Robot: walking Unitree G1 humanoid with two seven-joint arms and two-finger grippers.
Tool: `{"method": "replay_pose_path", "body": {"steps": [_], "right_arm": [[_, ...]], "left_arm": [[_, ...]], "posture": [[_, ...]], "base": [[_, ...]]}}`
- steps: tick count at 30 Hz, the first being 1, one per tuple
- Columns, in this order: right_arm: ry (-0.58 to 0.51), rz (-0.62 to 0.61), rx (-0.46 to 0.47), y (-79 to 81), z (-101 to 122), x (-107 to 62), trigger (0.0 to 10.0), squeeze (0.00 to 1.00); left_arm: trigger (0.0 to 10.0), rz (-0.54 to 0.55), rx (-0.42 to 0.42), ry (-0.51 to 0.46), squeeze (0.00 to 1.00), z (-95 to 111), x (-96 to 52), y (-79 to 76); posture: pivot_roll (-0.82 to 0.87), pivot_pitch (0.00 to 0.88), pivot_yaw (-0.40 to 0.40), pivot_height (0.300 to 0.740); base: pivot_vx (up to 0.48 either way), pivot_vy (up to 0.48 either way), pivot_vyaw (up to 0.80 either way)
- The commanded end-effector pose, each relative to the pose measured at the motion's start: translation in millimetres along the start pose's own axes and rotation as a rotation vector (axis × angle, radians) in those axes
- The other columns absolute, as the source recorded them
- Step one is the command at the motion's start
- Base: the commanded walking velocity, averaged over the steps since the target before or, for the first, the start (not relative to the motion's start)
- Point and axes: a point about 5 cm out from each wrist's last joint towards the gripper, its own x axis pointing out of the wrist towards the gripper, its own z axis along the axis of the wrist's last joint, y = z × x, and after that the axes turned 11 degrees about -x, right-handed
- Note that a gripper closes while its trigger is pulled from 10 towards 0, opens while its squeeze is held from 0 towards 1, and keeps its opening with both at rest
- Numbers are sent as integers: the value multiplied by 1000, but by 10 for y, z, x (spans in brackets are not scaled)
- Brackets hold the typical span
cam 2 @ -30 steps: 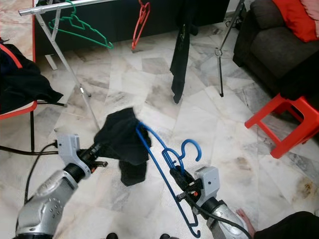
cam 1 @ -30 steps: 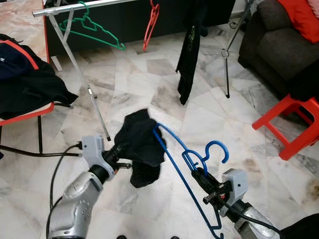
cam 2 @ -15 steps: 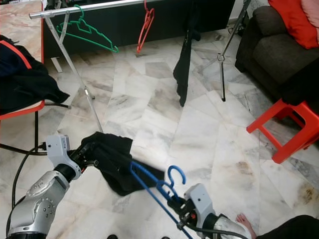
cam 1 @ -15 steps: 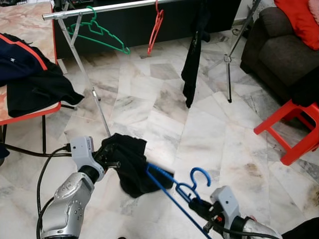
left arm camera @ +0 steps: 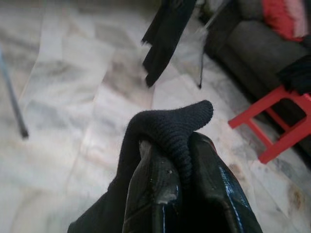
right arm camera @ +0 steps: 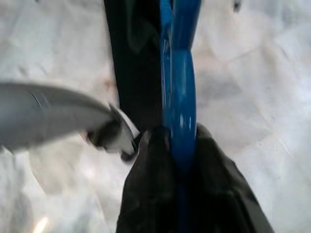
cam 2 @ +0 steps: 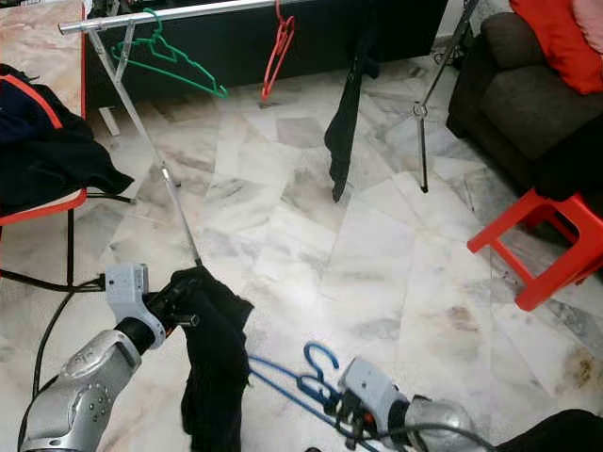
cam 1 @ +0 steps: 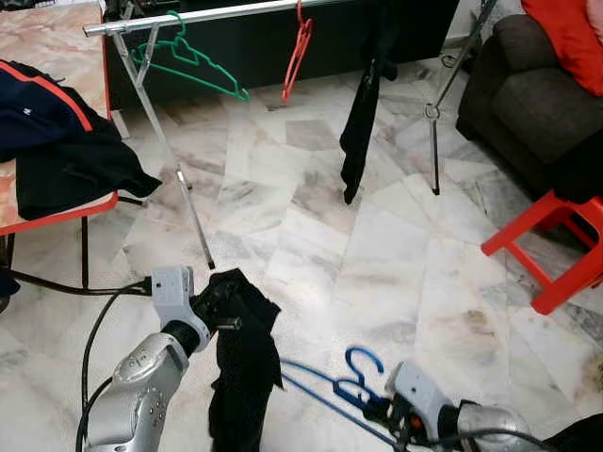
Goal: Hang hanger
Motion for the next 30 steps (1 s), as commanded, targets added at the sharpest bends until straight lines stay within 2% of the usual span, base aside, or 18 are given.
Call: {"method": "replay_pose_path", "body": {"steps": [1, 2, 4, 5, 6, 7, 10, 11, 14, 16, 17, 20, 21, 23, 25, 26, 29, 30], "right_arm": [[23, 31, -67, -10, -4, -100, 0, 0], [42, 44, -108, -14, -3, -123, 0, 0], [71, 126, -219, -25, 74, -224, 0, 0], [71, 126, -219, -25, 74, -224, 0, 0], [128, 181, -334, -53, 131, -291, 0, 0], [248, 219, -471, -120, 134, -352, 0, 0], [355, 241, -583, -202, 133, -388, 0, 0], [355, 241, -583, -202, 133, -388, 0, 0], [392, 296, -628, -231, 167, -393, 0, 0], [450, 269, -651, -330, 130, -423, 0, 0], [450, 269, -651, -330, 130, -423, 0, 0], [510, 187, -697, -519, 129, -482, 0, 0], [495, 83, -699, -655, 201, -473, 0, 0], [455, 36, -695, -704, 272, -457, 0, 0], [386, -37, -655, -743, 366, -429, 0, 0], [319, -94, -594, -747, 425, -391, 0, 0], [266, -128, -537, -725, 443, -354, 0, 0], [211, -186, -442, -689, 409, -291, 0, 0]], "left_arm": [[0, -35, 40, 1, 0, 19, -38, -41], [0, -42, 47, 5, 0, 17, -42, -50], [0, -85, 122, 54, 0, -33, -54, -93], [0, -85, 122, 54, 0, -33, -54, -93], [0, -109, 155, 77, 0, -63, -51, -125], [0, -129, 191, 97, 0, -95, -43, -159], [0, -144, 225, 114, 0, -124, -35, -181], [0, -144, 225, 114, 0, -124, -35, -181], [0, -159, 299, 134, 0, -158, -44, -200], [0, -159, 388, 147, 0, -175, -58, -194], [0, -159, 388, 147, 0, -175, -58, -194], [0, -137, 455, 148, 0, -171, -67, -174], [0, -123, 515, 162, 0, -197, -72, -155], [0, -106, 540, 167, 0, -218, -73, -131], [0, -69, 515, 146, 0, -207, -72, -92], [0, -12, 475, 97, 0, -146, -69, -45], [0, 40, 430, 48, 0, -87, -68, -6], [0, 95, 376, -7, 0, -20, -77, 36]], "posture": [[-20, 271, -31, 740], [-21, 273, -30, 740], [-29, 279, -22, 740], [-29, 279, -22, 740], [-39, 281, -21, 740], [-45, 281, -20, 740], [-47, 283, -17, 740], [-47, 283, -17, 740], [-48, 284, -15, 740], [-43, 287, -14, 740], [-43, 287, -14, 740], [-47, 288, -17, 740], [-48, 288, -18, 740], [-45, 288, -19, 740], [-45, 288, -20, 740], [-47, 284, -24, 740], [-41, 282, -26, 740], [-35, 278, -28, 740]], "base": [[0, 0, 0], [0, 0, 0], [0, 0, 0], [0, 0, 0], [0, 0, 0], [0, 0, 0], [0, 0, 0], [0, 0, 0], [0, 0, 0], [0, 0, 0], [0, 0, 0], [0, 0, 0], [0, 0, 0], [0, 0, 0], [0, 0, 0], [0, 0, 0], [0, 0, 0], [0, 0, 0]]}}
